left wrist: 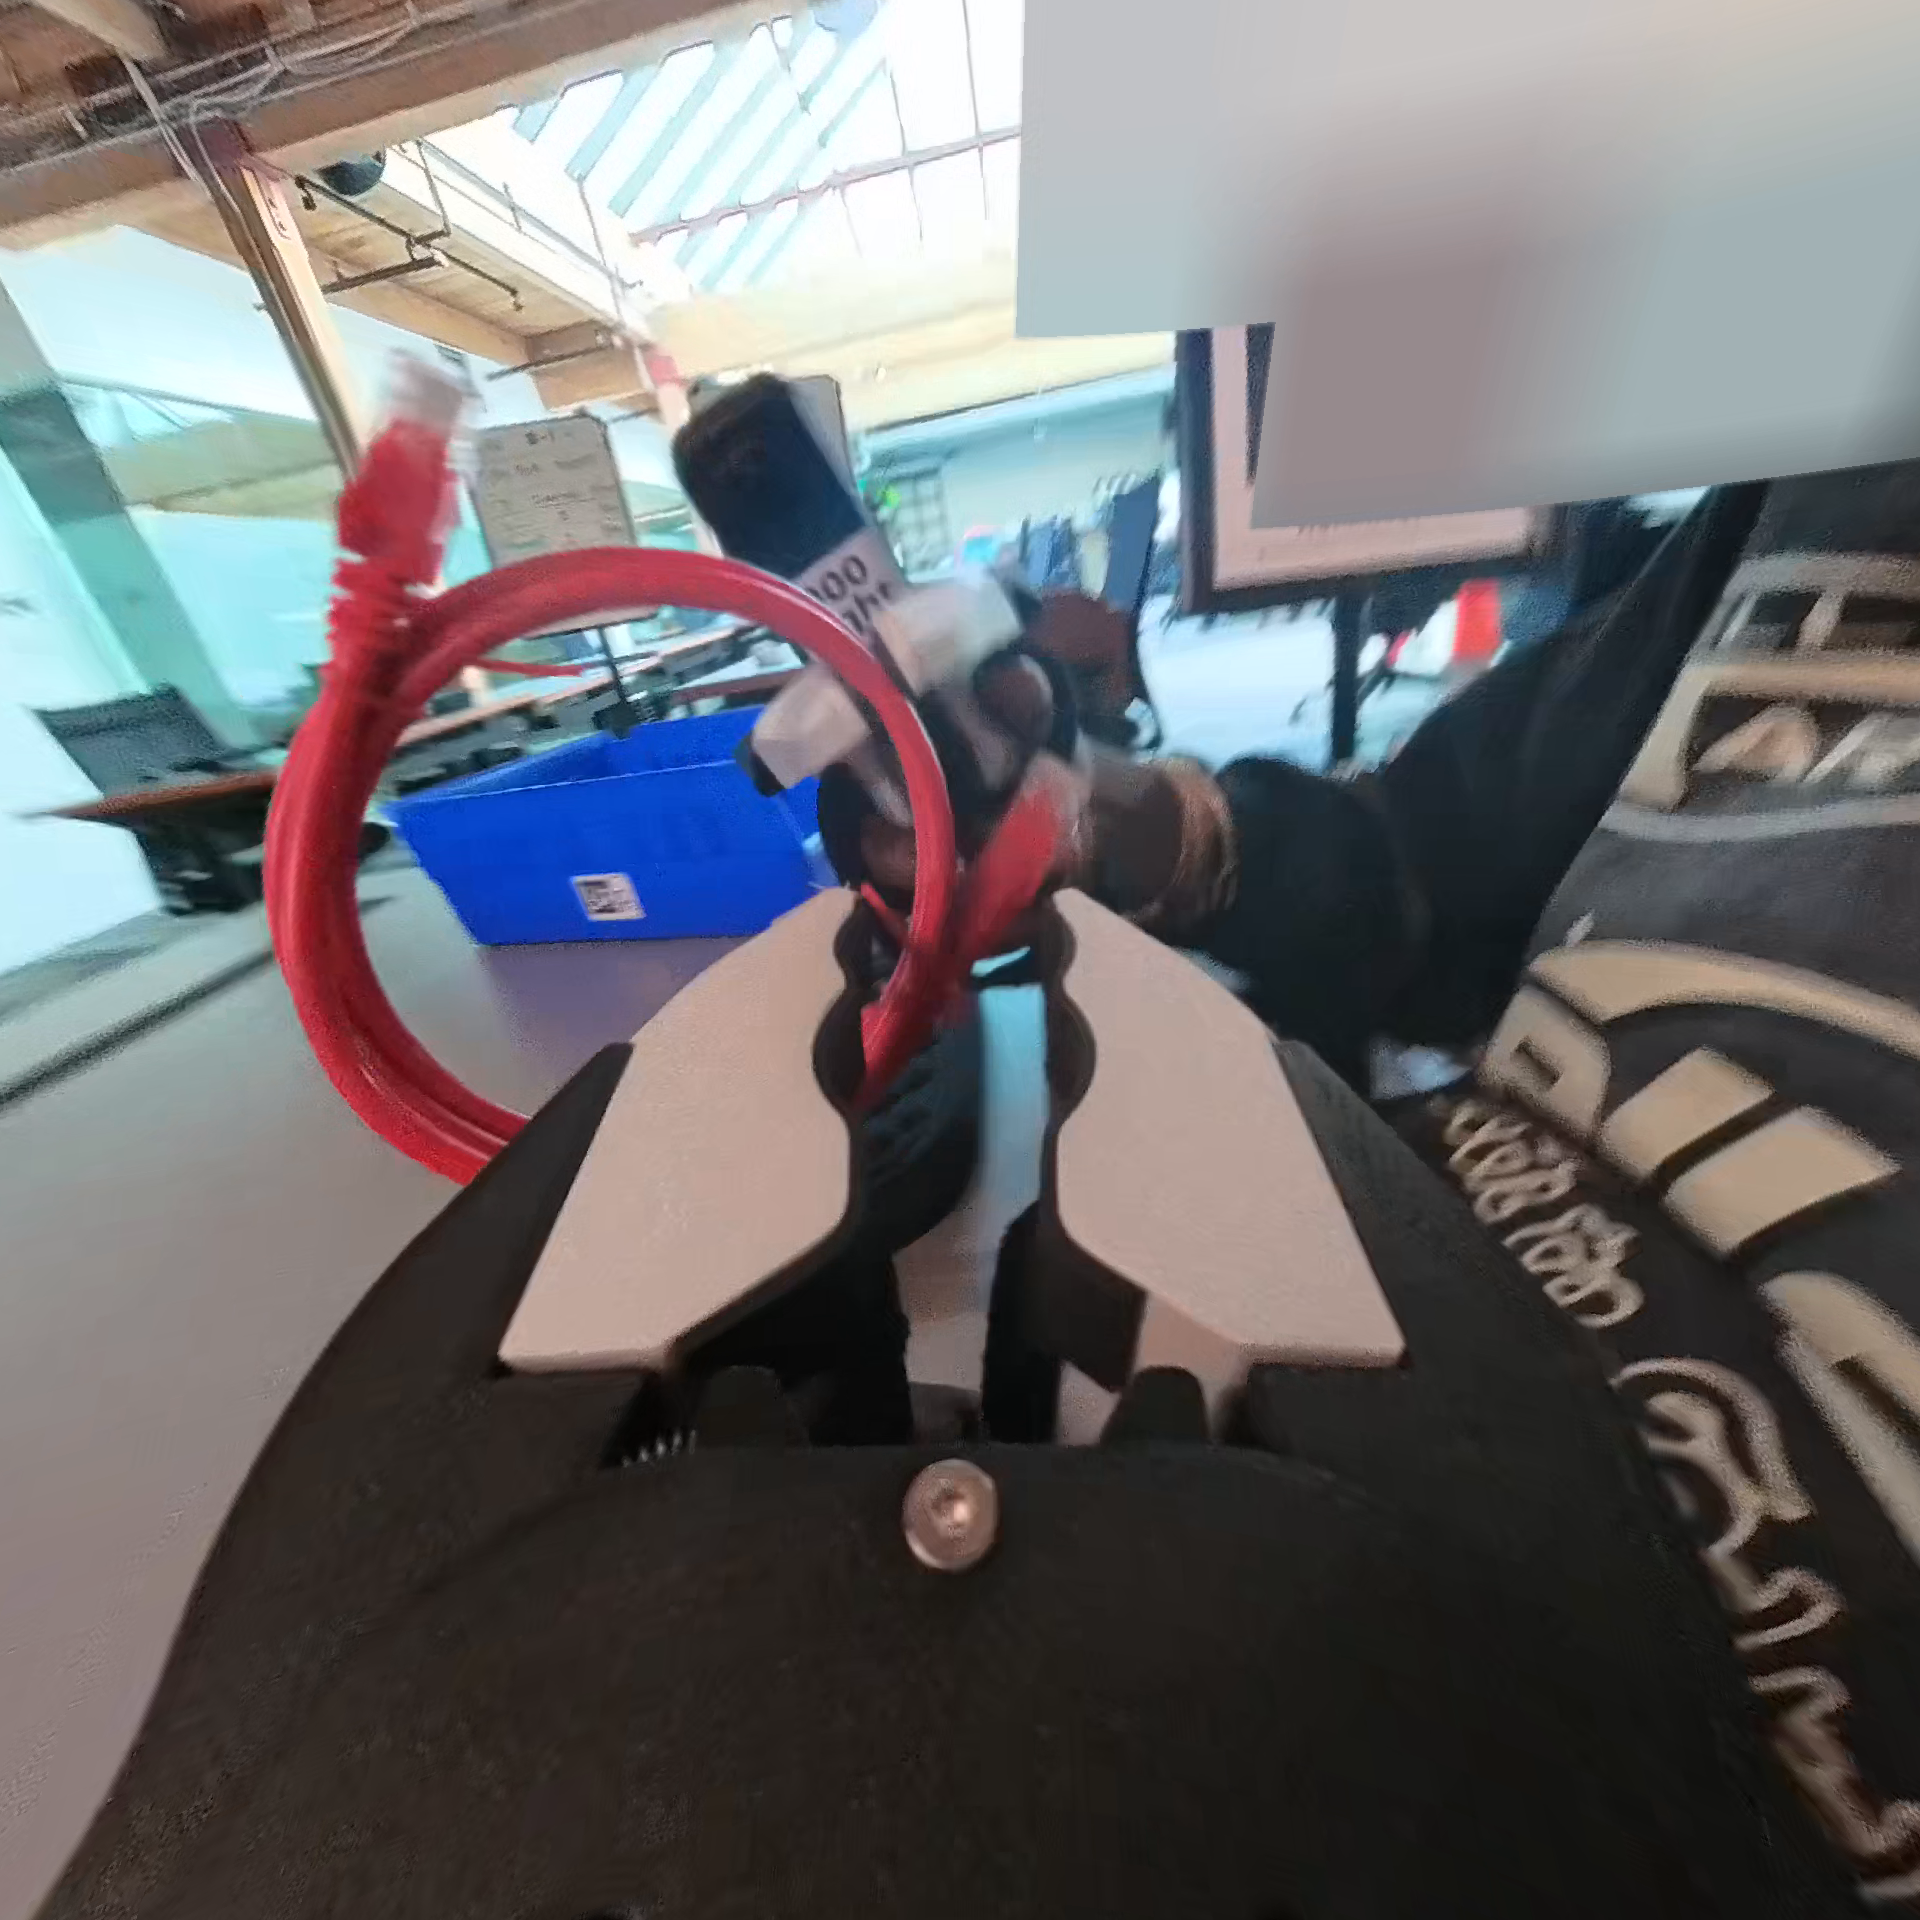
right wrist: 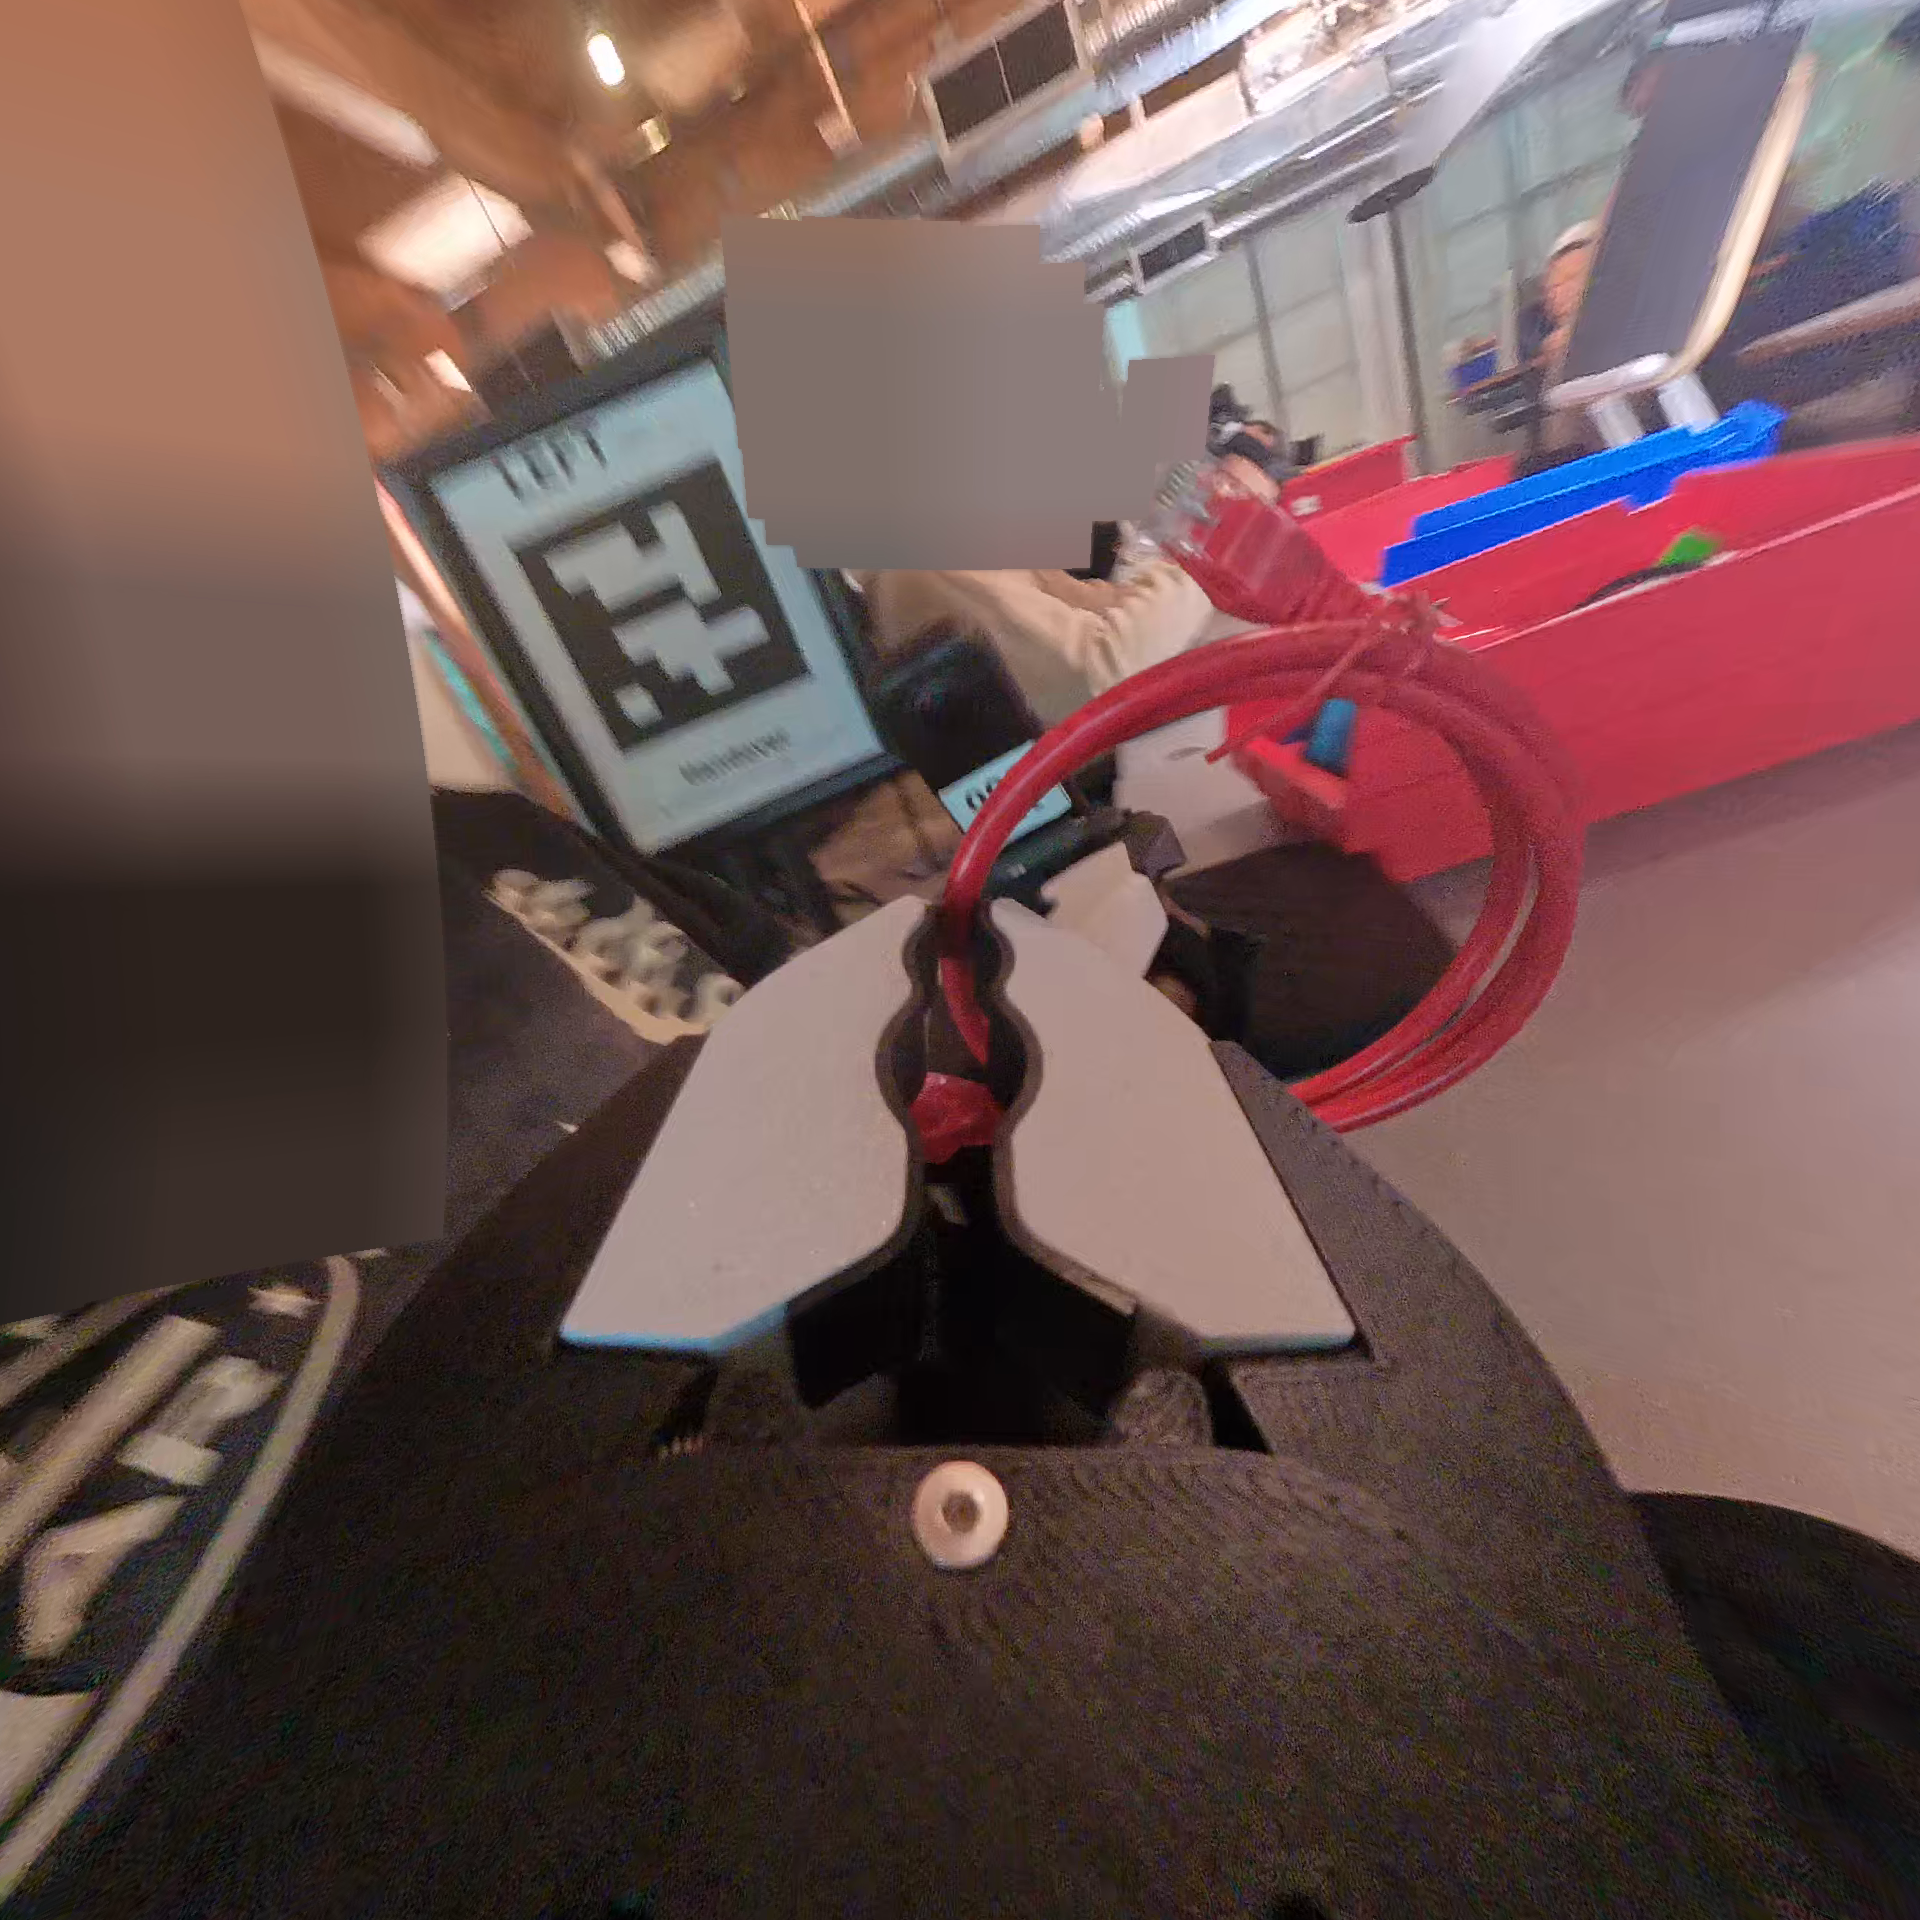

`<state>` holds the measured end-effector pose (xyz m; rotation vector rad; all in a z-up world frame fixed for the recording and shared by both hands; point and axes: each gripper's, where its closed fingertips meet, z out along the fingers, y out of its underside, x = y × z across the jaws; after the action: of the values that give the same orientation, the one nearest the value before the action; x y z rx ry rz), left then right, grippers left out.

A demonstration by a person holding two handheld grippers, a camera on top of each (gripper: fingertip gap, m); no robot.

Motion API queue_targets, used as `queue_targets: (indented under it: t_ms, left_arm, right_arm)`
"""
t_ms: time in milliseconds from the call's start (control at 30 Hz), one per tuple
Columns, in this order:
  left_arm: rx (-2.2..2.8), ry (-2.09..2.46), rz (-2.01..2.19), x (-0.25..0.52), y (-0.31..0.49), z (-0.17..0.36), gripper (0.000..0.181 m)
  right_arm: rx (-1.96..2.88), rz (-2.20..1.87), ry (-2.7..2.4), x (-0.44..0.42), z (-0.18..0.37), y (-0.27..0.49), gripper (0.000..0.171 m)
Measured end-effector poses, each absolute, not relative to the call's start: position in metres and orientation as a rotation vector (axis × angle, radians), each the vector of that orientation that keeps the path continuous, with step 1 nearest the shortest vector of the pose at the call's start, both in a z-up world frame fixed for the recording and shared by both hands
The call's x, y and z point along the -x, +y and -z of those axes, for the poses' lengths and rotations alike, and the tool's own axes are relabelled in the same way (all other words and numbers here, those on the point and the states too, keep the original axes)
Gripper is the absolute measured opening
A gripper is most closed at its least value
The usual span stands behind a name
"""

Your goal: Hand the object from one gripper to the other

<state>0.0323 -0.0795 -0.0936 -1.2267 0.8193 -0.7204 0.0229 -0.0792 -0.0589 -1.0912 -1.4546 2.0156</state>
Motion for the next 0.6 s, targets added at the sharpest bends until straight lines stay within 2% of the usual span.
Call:
queue_targets:
  t_ms: [100,300,600]
  left_arm:
    - [1.225,0.660,0.970,-0.023,-0.080,0.077,0.037]
    - [1.304,0.359,1.257,-0.010,-0.068,0.065,0.037]
    - [1.300,0.248,1.447,-0.003,-0.066,0.065,0.013]
  right_arm:
    - [1.005,-1.696,-1.564,-0.018,0.071,-0.081,0.007]
    - [0.840,-1.180,-1.705,-0.007,0.096,-0.084,0.006]
    - [0.801,-0.909,-1.764,0.001,0.116,-0.078,0.006]
